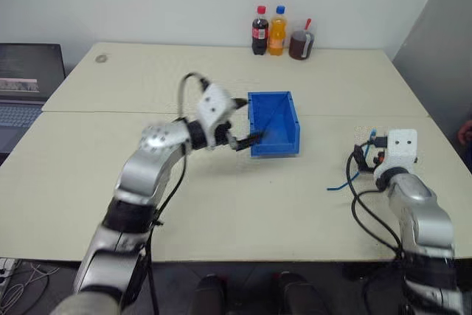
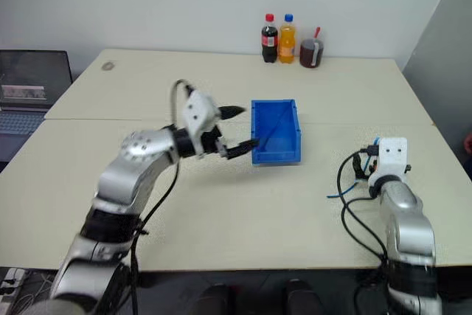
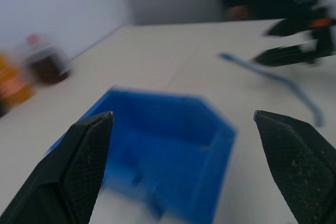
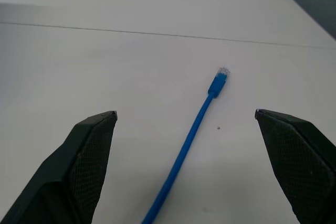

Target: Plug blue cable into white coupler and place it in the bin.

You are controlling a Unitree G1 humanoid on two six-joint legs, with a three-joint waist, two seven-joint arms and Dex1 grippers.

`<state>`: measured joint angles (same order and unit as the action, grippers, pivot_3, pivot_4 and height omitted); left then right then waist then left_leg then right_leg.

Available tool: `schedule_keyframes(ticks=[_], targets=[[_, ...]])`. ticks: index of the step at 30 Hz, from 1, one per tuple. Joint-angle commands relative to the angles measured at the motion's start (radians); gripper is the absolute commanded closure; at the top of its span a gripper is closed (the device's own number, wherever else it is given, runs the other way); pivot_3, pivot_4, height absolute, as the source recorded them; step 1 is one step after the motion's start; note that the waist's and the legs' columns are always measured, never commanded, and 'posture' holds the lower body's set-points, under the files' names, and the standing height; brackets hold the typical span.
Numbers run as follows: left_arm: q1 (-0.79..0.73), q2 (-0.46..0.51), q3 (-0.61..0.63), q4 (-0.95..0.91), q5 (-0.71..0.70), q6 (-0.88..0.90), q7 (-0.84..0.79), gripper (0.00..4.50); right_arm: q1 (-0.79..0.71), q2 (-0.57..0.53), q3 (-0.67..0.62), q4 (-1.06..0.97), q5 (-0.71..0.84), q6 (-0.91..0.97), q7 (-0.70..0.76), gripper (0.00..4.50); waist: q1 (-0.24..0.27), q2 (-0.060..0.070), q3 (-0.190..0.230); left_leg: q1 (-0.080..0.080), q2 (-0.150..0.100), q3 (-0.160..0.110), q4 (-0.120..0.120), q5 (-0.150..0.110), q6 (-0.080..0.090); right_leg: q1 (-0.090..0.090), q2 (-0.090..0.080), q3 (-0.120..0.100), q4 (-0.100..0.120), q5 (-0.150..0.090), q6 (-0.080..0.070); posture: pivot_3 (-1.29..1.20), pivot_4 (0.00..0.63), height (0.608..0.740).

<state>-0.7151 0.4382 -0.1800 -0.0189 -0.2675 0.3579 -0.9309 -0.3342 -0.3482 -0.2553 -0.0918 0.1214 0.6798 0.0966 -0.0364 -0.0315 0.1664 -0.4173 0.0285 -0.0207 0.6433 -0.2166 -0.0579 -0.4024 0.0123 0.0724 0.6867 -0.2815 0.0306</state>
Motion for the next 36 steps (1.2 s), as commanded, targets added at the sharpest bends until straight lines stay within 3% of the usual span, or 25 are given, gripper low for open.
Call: schedule_keyframes(ticks=[1, 5, 9, 12, 20, 28, 33, 36], targets=[[-0.053, -0.037, -0.090, 0.139, 0.018, -0.110, -0.150, 0.00, -0.111, -0.029, -0.038, 0.191, 0.013, -0.028, 0.004, 0.02, -0.008, 0.001, 0.000, 0.000, 0.000, 0.000, -0.001, -0.001, 0.001, 0.000, 0.000, 0.000, -0.001, 0.000, -0.001, 0.00, 0.150, 0.740], [-0.115, -0.094, -0.121, 0.270, 0.056, -0.205, -0.189, 0.00, -0.239, -0.034, -0.066, 0.421, 0.027, -0.039, -0.023, 0.02, -0.014, 0.002, 0.001, -0.002, 0.001, -0.001, -0.004, -0.002, 0.004, -0.003, 0.001, 0.000, -0.001, 0.000, -0.002, 0.00, 0.150, 0.740], [-0.142, -0.115, -0.114, 0.318, 0.065, -0.236, -0.203, 0.00, -0.303, -0.027, -0.109, 0.526, 0.052, -0.036, -0.054, 0.02, -0.014, 0.002, 0.001, -0.003, 0.001, -0.001, -0.003, -0.002, 0.004, -0.003, 0.000, 0.000, -0.001, 0.000, -0.002, 0.00, 0.150, 0.740], [-0.149, -0.113, -0.106, 0.338, 0.070, -0.248, -0.212, 0.00, -0.318, -0.024, -0.120, 0.555, 0.065, -0.039, -0.055, 0.50, -0.015, 0.002, 0.001, -0.003, 0.000, -0.001, -0.002, -0.002, 0.004, -0.002, 0.000, 0.000, -0.001, 0.000, -0.001, 0.00, 0.150, 0.740], [-0.157, -0.105, -0.092, 0.345, 0.074, -0.248, -0.213, 0.00, -0.318, -0.039, -0.076, 0.607, 0.025, -0.077, -0.065, 2.31, -0.020, 0.002, 0.001, -0.001, 0.000, -0.001, 0.000, -0.002, 0.004, -0.002, 0.000, 0.000, 0.003, 0.000, -0.001, 0.00, 0.150, 0.740], [-0.135, -0.093, -0.096, 0.310, 0.079, -0.243, -0.217, 0.00, -0.334, -0.048, -0.024, 0.640, -0.001, -0.141, -0.053, 4.41, -0.020, 0.002, 0.001, -0.001, 0.000, -0.001, 0.001, -0.002, 0.004, -0.002, 0.000, 0.000, 0.005, 0.000, 0.000, 0.00, 0.150, 0.740], [-0.120, -0.081, -0.094, 0.285, 0.077, -0.235, -0.217, 0.00, -0.323, -0.058, -0.004, 0.630, -0.005, -0.136, -0.042, 4.48, -0.020, 0.002, 0.001, -0.001, 0.000, -0.001, 0.001, -0.002, 0.004, -0.002, 0.000, 0.000, 0.005, 0.000, 0.000, 0.00, 0.150, 0.740], [-0.079, -0.044, -0.074, 0.221, 0.061, -0.198, -0.216, 0.00, -0.261, -0.104, 0.059, 0.506, 0.001, -0.130, 0.088, 4.48, -0.020, 0.002, 0.001, -0.001, 0.000, -0.001, 0.001, -0.002, 0.004, -0.002, 0.000, 0.000, 0.005, 0.000, 0.000, 0.00, 0.150, 0.740]])
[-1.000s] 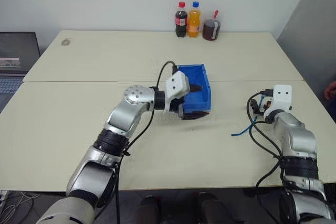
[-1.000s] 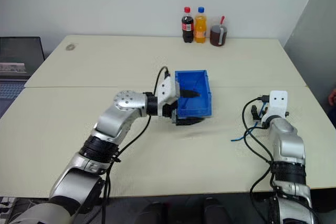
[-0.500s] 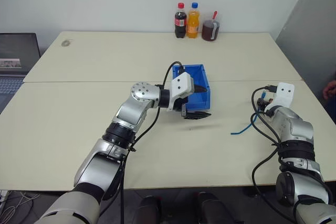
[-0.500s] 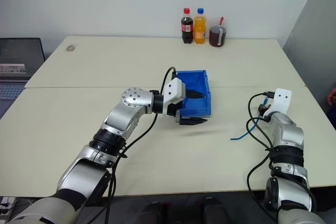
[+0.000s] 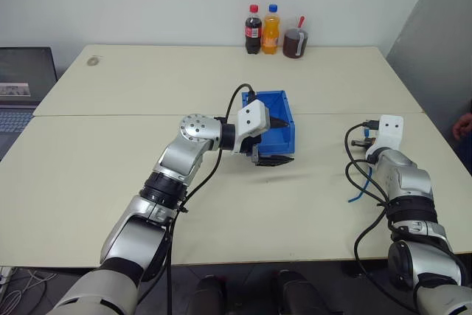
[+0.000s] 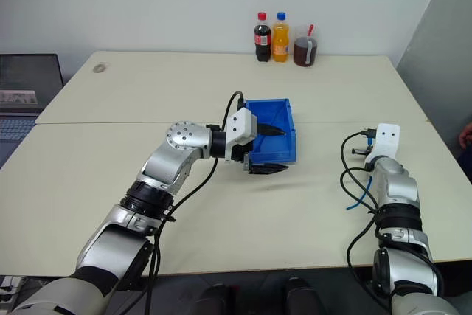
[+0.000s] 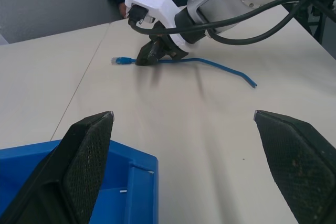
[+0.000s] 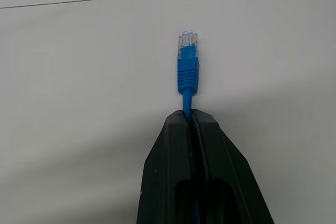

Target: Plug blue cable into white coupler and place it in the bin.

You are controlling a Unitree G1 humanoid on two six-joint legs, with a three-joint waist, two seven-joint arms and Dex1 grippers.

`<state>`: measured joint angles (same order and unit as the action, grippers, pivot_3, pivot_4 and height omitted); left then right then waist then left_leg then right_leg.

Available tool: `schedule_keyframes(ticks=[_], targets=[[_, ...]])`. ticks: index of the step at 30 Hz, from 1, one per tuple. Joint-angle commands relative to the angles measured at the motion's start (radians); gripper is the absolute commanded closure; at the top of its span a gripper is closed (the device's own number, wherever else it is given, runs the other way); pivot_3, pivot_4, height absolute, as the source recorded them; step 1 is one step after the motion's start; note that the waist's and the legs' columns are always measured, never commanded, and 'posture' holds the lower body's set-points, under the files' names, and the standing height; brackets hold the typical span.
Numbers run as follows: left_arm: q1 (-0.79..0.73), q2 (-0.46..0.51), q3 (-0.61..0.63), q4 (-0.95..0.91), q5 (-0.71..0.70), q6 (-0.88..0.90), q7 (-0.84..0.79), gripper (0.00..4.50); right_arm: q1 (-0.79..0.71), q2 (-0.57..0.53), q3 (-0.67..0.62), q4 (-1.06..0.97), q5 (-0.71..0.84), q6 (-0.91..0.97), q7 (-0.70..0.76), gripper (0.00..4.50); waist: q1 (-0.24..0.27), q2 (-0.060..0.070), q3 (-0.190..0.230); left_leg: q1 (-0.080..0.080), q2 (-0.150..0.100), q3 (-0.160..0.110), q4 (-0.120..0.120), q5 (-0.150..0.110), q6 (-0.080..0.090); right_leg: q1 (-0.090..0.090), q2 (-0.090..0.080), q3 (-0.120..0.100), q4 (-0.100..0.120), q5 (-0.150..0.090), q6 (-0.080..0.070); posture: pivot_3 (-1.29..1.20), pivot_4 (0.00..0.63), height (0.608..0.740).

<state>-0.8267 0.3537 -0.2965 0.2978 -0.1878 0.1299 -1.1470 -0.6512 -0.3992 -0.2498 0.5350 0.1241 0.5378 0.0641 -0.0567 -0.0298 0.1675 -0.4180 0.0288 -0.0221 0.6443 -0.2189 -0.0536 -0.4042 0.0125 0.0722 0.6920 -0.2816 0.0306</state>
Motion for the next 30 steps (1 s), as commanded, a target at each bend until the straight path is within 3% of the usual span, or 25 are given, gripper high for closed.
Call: schedule_keyframes(ticks=[1, 3, 7, 11, 16, 20, 23, 28, 30], targets=[[0.059, 0.068, 0.060, -0.133, -0.033, 0.058, -0.001, 0.00, 0.092, -0.084, 0.084, -0.194, 0.007, 0.015, 0.195, 4.48, 0.000, 0.000, 0.000, 0.000, 0.000, 0.000, 0.000, 0.000, 0.000, 0.000, 0.000, 0.000, 0.000, 0.000, 0.000, 0.00, 0.150, 0.740], [0.123, 0.131, 0.099, -0.212, -0.064, 0.117, -0.006, 0.00, 0.169, -0.154, 0.128, -0.339, 0.038, 0.042, 0.334, 4.48, -0.002, 0.002, 0.001, 0.000, 0.000, 0.000, -0.001, 0.000, 0.000, -0.001, 0.000, 0.000, -0.001, 0.000, 0.000, 0.00, 0.150, 0.740], [0.424, 0.320, 0.228, -0.476, -0.133, 0.224, 0.002, 0.00, 0.371, -0.377, 0.143, -0.649, 0.167, 0.100, 0.662, 4.48, -0.008, 0.007, 0.004, 0.000, 0.002, -0.002, -0.004, -0.001, 0.002, -0.001, 0.001, 0.001, -0.002, -0.002, -0.002, 0.00, 0.150, 0.740], [0.719, 0.348, 0.357, -0.722, -0.192, 0.287, 0.109, 0.00, 0.389, -0.471, 0.193, -0.819, 0.323, 0.133, 0.911, 4.48, -0.008, 0.004, 0.007, 0.001, 0.003, -0.003, -0.002, -0.002, 0.004, 0.001, 0.000, -0.001, -0.002, -0.006, 0.002, 0.00, 0.150, 0.740], [1.043, 0.272, 0.457, -0.941, -0.191, 0.314, 0.283, 0.00, 0.227, -0.345, 0.395, -0.806, 0.335, 0.132, 0.993, 4.48, -0.011, 0.000, 0.011, 0.005, 0.010, -0.003, 0.001, -0.002, 0.004, 0.005, 0.000, 0.000, -0.003, -0.004, 0.003, 0.00, 0.150, 0.740], [1.318, 0.133, 0.475, -1.019, -0.099, 0.240, 0.456, 0.00, 0.111, -0.150, 0.587, -0.598, 0.180, -0.041, 0.987, 4.48, -0.006, -0.003, 0.012, 0.020, 0.019, -0.001, -0.001, -0.002, 0.004, 0.020, 0.000, 0.001, -0.013, -0.005, -0.007, 0.00, 0.150, 0.740], [1.478, 0.061, 0.424, -1.043, -0.019, 0.149, 0.532, 0.00, 0.028, -0.048, 0.685, -0.370, 0.072, -0.188, 1.009, 4.48, 0.005, -0.003, 0.012, 0.018, 0.016, 0.001, -0.001, -0.002, 0.004, 0.016, 0.000, 0.000, -0.012, -0.006, -0.008, 0.00, 0.150, 0.740], [1.531, 0.005, 0.391, -1.057, 0.036, 0.102, 0.618, 0.00, -0.065, 0.016, 0.744, -0.110, -0.041, -0.355, 1.053, 4.48, 0.014, -0.003, 0.013, 0.015, 0.014, 0.008, -0.002, -0.004, 0.002, 0.016, -0.001, 0.001, -0.013, -0.007, -0.008, 0.00, 0.150, 0.740], [1.528, 0.005, 0.392, -1.052, 0.046, 0.091, 0.632, 0.00, -0.078, 0.020, 0.750, -0.061, -0.058, -0.391, 1.082, 4.02, 0.013, -0.003, 0.013, 0.016, 0.015, 0.008, -0.002, -0.004, 0.002, 0.016, 0.000, 0.000, -0.013, -0.007, -0.008, 0.00, 0.150, 0.740]])
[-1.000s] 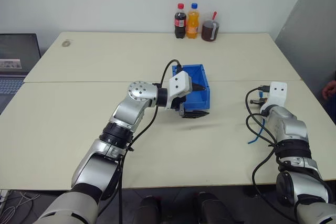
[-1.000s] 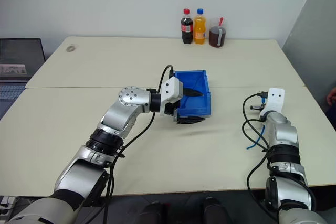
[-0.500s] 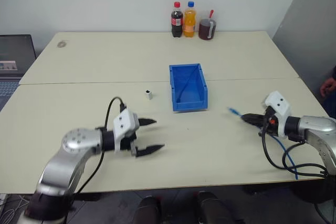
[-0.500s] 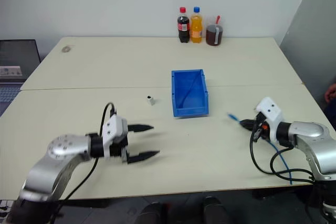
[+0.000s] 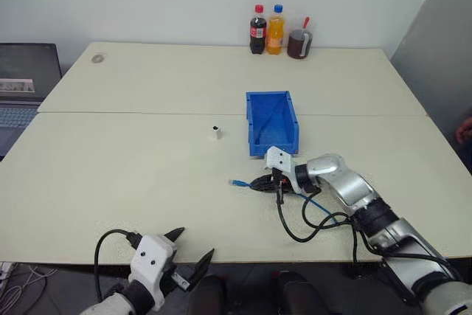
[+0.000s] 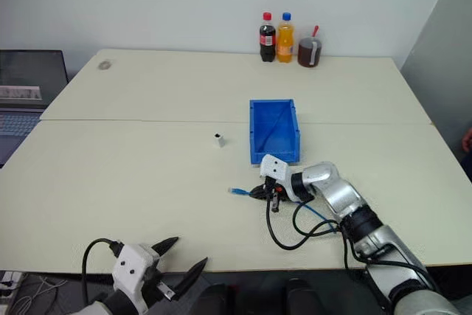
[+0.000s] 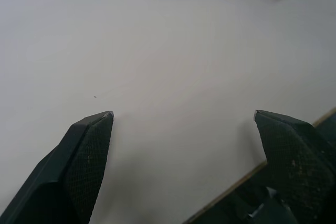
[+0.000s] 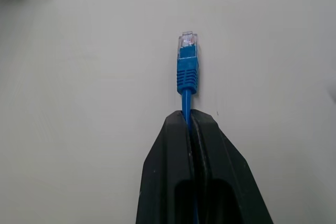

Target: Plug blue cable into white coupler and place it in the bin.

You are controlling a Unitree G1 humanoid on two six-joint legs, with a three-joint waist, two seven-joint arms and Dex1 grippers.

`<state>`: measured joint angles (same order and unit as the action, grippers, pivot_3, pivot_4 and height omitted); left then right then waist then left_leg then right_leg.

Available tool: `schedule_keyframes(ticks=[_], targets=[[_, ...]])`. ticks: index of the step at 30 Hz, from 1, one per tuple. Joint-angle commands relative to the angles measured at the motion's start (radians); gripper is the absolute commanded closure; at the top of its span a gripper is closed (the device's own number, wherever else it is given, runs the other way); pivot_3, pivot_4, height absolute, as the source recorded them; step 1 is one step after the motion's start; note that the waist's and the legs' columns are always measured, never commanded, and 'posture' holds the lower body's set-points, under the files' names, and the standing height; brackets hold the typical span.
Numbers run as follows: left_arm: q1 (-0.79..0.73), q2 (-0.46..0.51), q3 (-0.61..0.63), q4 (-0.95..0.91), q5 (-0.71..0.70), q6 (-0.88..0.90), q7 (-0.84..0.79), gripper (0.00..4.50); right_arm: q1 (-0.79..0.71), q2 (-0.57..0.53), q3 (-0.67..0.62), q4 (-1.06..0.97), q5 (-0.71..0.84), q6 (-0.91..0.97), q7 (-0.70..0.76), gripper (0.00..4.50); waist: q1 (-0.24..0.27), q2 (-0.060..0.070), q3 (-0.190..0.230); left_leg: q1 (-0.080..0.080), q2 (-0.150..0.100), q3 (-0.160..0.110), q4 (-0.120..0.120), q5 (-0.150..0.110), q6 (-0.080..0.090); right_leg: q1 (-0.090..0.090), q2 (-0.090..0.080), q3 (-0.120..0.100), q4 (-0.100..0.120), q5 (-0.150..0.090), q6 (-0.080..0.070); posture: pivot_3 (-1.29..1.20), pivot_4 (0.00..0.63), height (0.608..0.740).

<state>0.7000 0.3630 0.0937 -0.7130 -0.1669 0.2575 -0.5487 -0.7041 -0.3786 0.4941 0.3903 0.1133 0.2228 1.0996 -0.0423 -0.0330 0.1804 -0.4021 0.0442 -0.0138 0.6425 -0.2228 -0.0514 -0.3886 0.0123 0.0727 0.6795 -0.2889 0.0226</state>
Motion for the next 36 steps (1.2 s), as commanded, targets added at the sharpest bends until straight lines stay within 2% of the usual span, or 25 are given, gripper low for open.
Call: schedule_keyframes(ticks=[1, 7, 11, 14, 17, 21, 26, 30, 34, 36], targets=[[-0.007, 0.001, 0.007, -0.036, 0.024, -0.038, 0.035, 0.00, -0.024, 0.000, 0.006, 0.096, -0.050, -0.083, 0.063, 3.93, -0.001, 0.000, 0.000, 0.001, 0.001, 0.000, 0.000, 0.000, 0.000, 0.000, 0.000, 0.000, 0.001, 0.000, 0.000, 0.00, 0.150, 0.740], [-0.129, 0.075, 0.051, 0.022, -0.012, -0.017, -0.005, 0.00, 0.012, -0.019, -0.051, 0.008, -0.028, -0.039, 0.058, 2.63, 0.000, 0.001, 0.000, 0.002, 0.001, 0.000, -0.001, 0.000, 0.000, 0.000, 0.001, 0.000, 0.002, 0.000, -0.001, 0.00, 0.150, 0.740], [-0.309, 0.161, 0.068, 0.133, -0.063, 0.027, -0.078, 0.00, 0.096, -0.077, -0.134, -0.240, 0.037, 0.104, 0.025, 1.56, 0.012, 0.002, 0.001, 0.001, 0.001, 0.000, -0.001, 0.000, 0.000, 0.000, 0.001, -0.001, 0.002, 0.000, 0.000, 0.00, 0.150, 0.740], [-0.510, 0.240, 0.044, 0.281, -0.094, 0.040, -0.175, 0.00, 0.207, -0.135, -0.226, -0.505, 0.119, 0.252, -0.016, 0.81, 0.017, 0.003, 0.001, 0.000, 0.000, -0.002, 0.000, 0.000, 0.000, 0.000, 0.002, -0.002, 0.002, 0.002, 0.003, 0.00, 0.150, 0.740], [-0.754, 0.297, -0.070, 0.478, -0.081, 0.003, -0.347, 0.00, 0.360, -0.183, -0.336, -0.735, 0.173, 0.333, -0.090, 0.10, 0.017, 0.003, 0.001, -0.001, 0.000, -0.003, -0.001, 0.000, 0.000, 0.000, 0.003, -0.003, 0.001, 0.003, 0.005, 0.00, 0.150, 0.740], [-1.043, 0.298, -0.232, 0.798, -0.020, -0.134, -0.578, 0.00, 0.524, -0.230, -0.416, -0.912, 0.207, 0.386, -0.158, 0.03, 0.009, 0.003, 0.001, -0.002, -0.005, -0.004, -0.002, 0.000, -0.001, 0.000, 0.004, -0.004, 0.001, 0.003, 0.005, 0.00, 0.150, 0.740], [-1.285, 0.234, -0.380, 1.191, 0.079, -0.377, -0.779, 0.00, 0.587, -0.204, -0.457, -0.967, 0.206, 0.443, -0.282, 0.03, -0.002, 0.002, 0.001, -0.002, -0.004, -0.002, -0.002, -0.001, -0.001, -0.001, 0.006, -0.003, 0.001, 0.003, 0.005, 0.00, 0.150, 0.740], [-1.418, 0.177, -0.424, 1.455, 0.152, -0.542, -0.822, 0.00, 0.616, -0.191, -0.475, -0.996, 0.191, 0.451, -0.355, 0.03, 0.003, 0.002, 0.001, -0.001, -0.004, -0.003, -0.002, -0.001, -0.001, 0.000, 0.007, -0.003, 0.001, 0.003, 0.005, 0.00, 0.150, 0.740], [-1.489, 0.165, -0.441, 1.631, 0.194, -0.664, -0.850, 0.00, 0.670, -0.195, -0.505, -1.048, 0.206, 0.469, -0.400, 0.03, 0.010, 0.001, 0.000, -0.002, -0.005, -0.003, -0.001, -0.001, -0.001, 0.000, 0.006, -0.003, 0.001, 0.003, 0.006, 0.00, 0.150, 0.740], [-1.508, 0.166, -0.447, 1.691, 0.208, -0.704, -0.857, 0.35, 0.696, -0.198, -0.514, -1.070, 0.212, 0.474, -0.411, 0.00, 0.007, 0.001, 0.000, -0.002, -0.004, -0.003, 0.000, -0.001, -0.001, 0.000, 0.006, -0.003, 0.001, 0.003, 0.006, 0.00, 0.150, 0.740]])
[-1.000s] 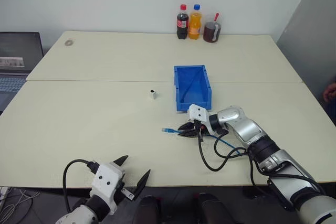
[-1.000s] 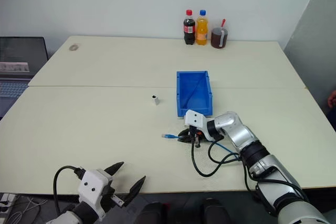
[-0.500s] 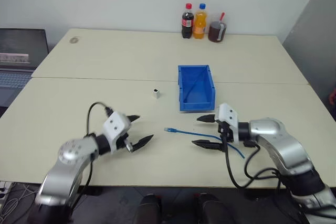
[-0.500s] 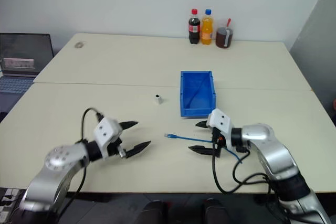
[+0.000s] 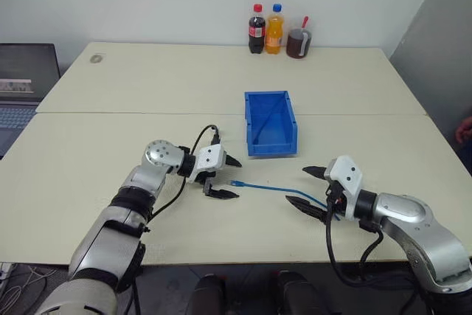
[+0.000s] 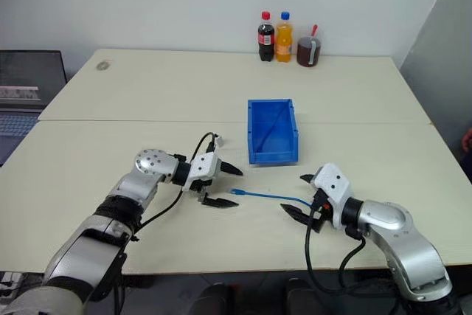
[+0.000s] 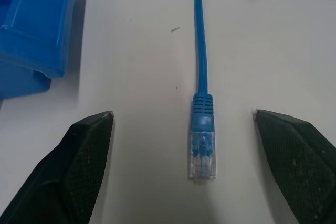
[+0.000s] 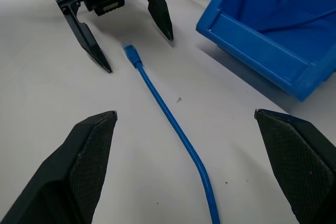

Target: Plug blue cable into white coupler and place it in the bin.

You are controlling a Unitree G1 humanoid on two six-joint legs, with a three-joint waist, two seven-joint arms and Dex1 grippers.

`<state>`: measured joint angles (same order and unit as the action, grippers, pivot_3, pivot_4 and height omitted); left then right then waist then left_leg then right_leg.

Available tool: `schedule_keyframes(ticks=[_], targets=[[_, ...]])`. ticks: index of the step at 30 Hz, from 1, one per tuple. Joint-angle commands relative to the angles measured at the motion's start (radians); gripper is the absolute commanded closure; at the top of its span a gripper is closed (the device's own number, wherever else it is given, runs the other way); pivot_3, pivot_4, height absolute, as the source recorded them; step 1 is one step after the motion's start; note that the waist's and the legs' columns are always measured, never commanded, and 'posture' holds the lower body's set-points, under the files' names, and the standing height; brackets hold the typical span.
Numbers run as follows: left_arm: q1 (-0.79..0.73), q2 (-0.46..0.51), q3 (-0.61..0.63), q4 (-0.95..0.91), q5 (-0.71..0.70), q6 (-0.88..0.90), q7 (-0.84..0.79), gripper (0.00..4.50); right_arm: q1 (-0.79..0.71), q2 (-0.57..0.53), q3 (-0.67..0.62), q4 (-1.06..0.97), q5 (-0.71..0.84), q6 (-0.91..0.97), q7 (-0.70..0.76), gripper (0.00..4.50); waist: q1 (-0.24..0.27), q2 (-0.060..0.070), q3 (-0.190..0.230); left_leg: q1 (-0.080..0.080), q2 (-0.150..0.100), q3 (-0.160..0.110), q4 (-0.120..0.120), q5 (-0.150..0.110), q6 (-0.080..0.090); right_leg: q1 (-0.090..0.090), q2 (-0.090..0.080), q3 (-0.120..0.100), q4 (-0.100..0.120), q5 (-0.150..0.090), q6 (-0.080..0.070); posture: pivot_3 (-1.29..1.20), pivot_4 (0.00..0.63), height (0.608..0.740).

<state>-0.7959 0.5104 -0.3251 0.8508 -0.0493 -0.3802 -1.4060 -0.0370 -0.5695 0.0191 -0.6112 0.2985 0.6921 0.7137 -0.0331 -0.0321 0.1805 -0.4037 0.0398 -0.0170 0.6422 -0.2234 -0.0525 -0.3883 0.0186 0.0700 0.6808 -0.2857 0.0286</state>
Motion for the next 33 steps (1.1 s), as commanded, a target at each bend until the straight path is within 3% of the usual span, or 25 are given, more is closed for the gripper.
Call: schedule_keyframes(ticks=[1, 11, 19, 21, 27, 30, 33], targets=[[-0.018, 0.019, -0.028, 0.150, 0.092, -0.080, -0.011, 0.44, 0.040, -0.009, -0.041, -0.079, 0.027, 0.006, -0.031, 0.00, -0.003, 0.000, -0.001, 0.001, 0.000, 0.000, 0.000, 0.000, 0.000, 0.000, 0.000, 0.000, 0.000, 0.000, 0.000, 0.00, 0.150, 0.740], [-0.003, 0.071, -0.018, 0.190, 0.091, -0.124, -0.115, 2.43, 0.065, -0.022, -0.054, -0.097, 0.048, 0.007, -0.055, 0.00, -0.029, 0.000, -0.004, 0.004, 0.004, 0.000, 0.000, 0.001, 0.001, 0.002, 0.004, 0.001, 0.001, 0.001, 0.001, 0.00, 0.150, 0.740], [0.019, 0.071, -0.012, 0.190, 0.094, -0.113, -0.100, 4.08, 0.030, -0.037, -0.047, -0.061, 0.055, 0.001, -0.044, 0.00, -0.029, 0.002, -0.009, 0.005, 0.006, -0.001, -0.001, 0.001, 0.001, 0.002, 0.006, 0.001, 0.002, 0.001, 0.000, 0.00, 0.150, 0.740], [0.021, 0.050, 0.006, 0.165, 0.070, -0.053, -0.079, 4.27, 0.020, -0.039, -0.045, -0.054, 0.058, 0.003, -0.042, 0.00, -0.029, 0.002, -0.010, 0.005, 0.006, 0.000, -0.001, 0.001, 0.001, 0.002, 0.006, 0.001, 0.002, 0.001, 0.000, 0.00, 0.150, 0.740], [0.046, -0.008, 0.104, -0.210, -0.148, 0.601, -0.083, 4.27, 0.019, -0.027, -0.066, -0.079, 0.126, 0.044, -0.033, 0.00, -0.016, 0.003, -0.010, 0.002, 0.005, -0.002, 0.000, 0.001, 0.001, 0.002, 0.006, 0.001, 0.001, 0.001, 0.000, 0.00, 0.150, 0.740], [0.074, 0.005, 0.138, -0.537, -0.345, 1.058, -0.062, 4.27, 0.030, -0.004, -0.133, -0.150, 0.361, 0.202, -0.020, 0.00, -0.013, 0.001, -0.008, -0.004, 0.005, -0.003, 0.001, 0.001, 0.001, -0.002, 0.005, 0.000, 0.000, 0.001, 0.000, 0.00, 0.150, 0.740], [0.095, -0.001, 0.203, -0.753, -0.522, 1.385, 0.020, 4.27, 0.049, 0.010, -0.194, -0.167, 0.622, 0.357, -0.063, 0.00, -0.007, 0.001, -0.008, -0.018, 0.006, -0.007, 0.003, 0.001, 0.001, -0.013, 0.003, -0.003, 0.001, 0.000, 0.000, 0.00, 0.150, 0.740]])
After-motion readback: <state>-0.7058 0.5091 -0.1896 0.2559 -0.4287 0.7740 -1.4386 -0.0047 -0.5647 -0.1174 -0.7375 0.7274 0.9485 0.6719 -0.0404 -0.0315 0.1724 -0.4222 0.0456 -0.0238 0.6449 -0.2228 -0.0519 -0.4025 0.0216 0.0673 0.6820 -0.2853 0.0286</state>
